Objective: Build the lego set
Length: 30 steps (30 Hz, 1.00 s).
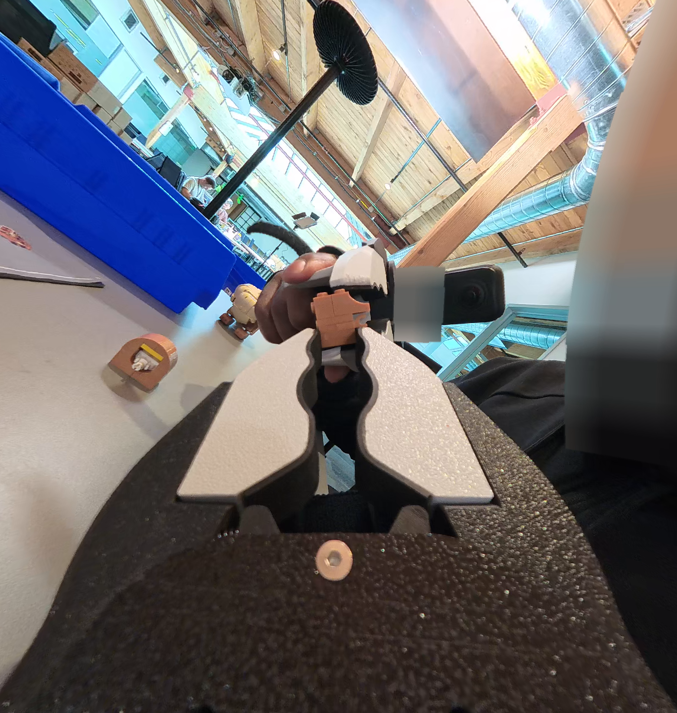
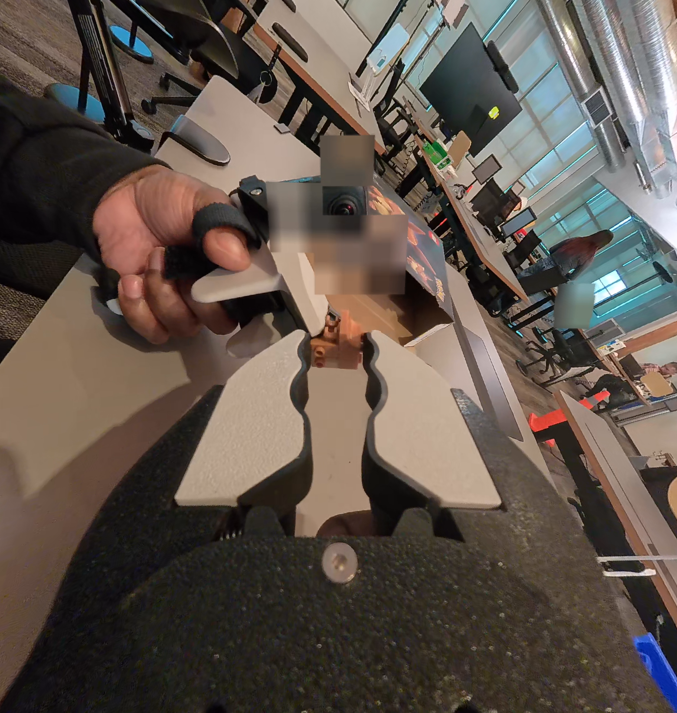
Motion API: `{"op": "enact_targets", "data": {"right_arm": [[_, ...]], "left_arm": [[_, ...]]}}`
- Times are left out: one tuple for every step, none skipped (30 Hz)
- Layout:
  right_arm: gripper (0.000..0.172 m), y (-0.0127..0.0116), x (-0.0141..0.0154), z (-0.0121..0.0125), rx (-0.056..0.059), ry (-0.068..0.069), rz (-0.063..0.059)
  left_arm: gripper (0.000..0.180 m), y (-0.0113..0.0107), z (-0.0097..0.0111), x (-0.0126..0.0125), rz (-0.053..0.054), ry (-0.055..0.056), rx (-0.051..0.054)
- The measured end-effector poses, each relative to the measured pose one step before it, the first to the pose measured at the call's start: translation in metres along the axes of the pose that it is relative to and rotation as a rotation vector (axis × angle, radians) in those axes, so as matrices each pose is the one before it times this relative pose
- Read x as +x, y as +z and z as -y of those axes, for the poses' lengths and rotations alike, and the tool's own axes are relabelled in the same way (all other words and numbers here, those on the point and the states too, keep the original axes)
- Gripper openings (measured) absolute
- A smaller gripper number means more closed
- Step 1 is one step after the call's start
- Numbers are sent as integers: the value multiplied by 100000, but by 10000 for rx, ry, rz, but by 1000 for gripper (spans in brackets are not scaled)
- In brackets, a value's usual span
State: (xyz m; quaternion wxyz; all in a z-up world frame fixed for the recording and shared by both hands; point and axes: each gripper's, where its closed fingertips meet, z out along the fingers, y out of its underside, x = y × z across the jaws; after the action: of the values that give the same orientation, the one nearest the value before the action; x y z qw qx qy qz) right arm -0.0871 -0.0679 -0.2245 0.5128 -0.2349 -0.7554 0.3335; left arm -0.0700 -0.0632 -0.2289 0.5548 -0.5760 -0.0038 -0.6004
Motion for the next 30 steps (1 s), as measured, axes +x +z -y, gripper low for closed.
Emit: {"op": "enact_targets", "data": {"right_arm": [[25,-22,-3,23,41,7,-27],[25,-11,-17,1,36,1,-43],[25,-4,-15,-17,21,13,-22],[25,-14,-20,-16,16,10,-25],[25,-17,-23,1,15,-18,-25],[25,-52,-61,2,13,-32,36],[26,-55,-36,24,42,19,58],[26,-29,55,6,44,47,-13],[25,32,91,-53,2,45,-71],[26,36,45,-75,0,-2,-65],[26,39,30,-20,22,-53,-66],[28,40,7,-19,7,-53,-52],[34,86,-116,-160,-99,-88,50],[38,106,-164,-280,-169,-121,92],[40,88,-173,-186,-112,-117,91],[42,41,-184,-6,3,-94,94],[42,14,-89,93,57,-93,23],[40,12,23,35,5,-113,-35],[36,1,2,-26,-27,-121,-17],[32,-9,79,-26,11,-83,-68],[28,-43,153,-21,27,-22,-90],[27,-23,-36,-12,35,60,49],[27,-24,-35,1,56,77,47],[27,-13,-15,-31,30,38,15],[27,5,-32,-41,17,14,9],[27,-10,-30,-15,21,13,21],[27,8,3,-44,-17,4,-4],[27,14,-8,-56,-38,-32,-17],[27,14,-13,-23,-13,-53,-30],[27,-14,-30,-17,-14,-25,1]], "left_arm": [[16,1,-10,24,-11,10,-4],[16,4,-24,1,8,10,-10],[16,-11,-29,-14,2,-13,-16],[16,15,-16,-5,-3,-22,-11],[16,-3,-33,7,-6,-4,-23],[15,22,-86,15,-16,-10,-53],[15,45,-41,24,-3,24,-23],[16,41,61,-17,41,44,37],[16,17,87,-100,39,-36,47],[15,-8,41,-91,-11,-102,8],[15,-9,31,-32,-18,-57,9],[15,-11,11,85,-45,30,6],[15,13,-79,130,-56,42,-41],[15,21,-70,26,4,27,-39],[15,24,-55,20,-12,-9,-36],[15,37,-71,3,-16,-44,-54],[15,54,-104,3,-8,-48,-73],[15,49,-100,-44,16,-48,-74],[15,60,-99,-69,40,-54,-69],[15,55,-99,-13,-2,-35,-71],[15,35,-49,-7,3,-16,-40],[15,26,-50,-20,16,-4,-34],[15,23,-45,5,-11,-23,-29],[15,13,-17,-37,16,-10,-14],[15,-3,-33,-39,22,-1,-19],[15,4,-30,4,5,2,-18],[15,8,-5,-33,24,5,1],[15,-21,-8,-30,8,-19,-5],[15,1,-13,-15,2,-10,-12],[15,5,-49,-9,15,5,-28]]}}
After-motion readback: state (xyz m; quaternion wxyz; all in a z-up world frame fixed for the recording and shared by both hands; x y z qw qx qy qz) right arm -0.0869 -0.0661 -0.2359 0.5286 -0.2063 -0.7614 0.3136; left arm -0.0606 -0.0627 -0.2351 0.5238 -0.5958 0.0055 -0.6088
